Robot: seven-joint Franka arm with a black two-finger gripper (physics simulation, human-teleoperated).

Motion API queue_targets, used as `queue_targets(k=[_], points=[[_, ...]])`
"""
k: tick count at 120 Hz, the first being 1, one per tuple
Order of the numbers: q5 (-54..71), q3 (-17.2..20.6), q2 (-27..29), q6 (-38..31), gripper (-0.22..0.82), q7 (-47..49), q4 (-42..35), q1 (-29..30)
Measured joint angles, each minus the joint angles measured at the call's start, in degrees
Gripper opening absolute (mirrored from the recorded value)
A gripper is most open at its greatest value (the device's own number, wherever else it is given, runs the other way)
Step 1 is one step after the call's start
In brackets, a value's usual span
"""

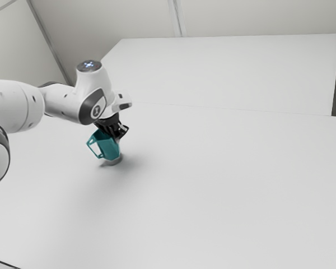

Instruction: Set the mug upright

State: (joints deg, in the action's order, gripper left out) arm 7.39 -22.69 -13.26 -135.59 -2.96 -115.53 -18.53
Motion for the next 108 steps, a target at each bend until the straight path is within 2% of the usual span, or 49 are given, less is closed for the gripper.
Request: queue_targets(k=[40, 53, 67, 89, 108], points=[[0.0, 0.0, -1.7, -0.9, -0.18, 1.8, 0.5, -0.2], [-0.2, 0.0, -2.1, -1.3, -0.14, 2.1, 0.5, -0.2], [-0.4, 0.0, -2.6, -1.7, -0.01, 2.1, 0.5, -0.1], [-0.6, 0.0, -2.1, -2.0, 0.31, 2.0, 0.5, -0.2], [-0.6, 0.0, 1.3, -1.5, 0.45, 2.1, 0.5, -1.0]])
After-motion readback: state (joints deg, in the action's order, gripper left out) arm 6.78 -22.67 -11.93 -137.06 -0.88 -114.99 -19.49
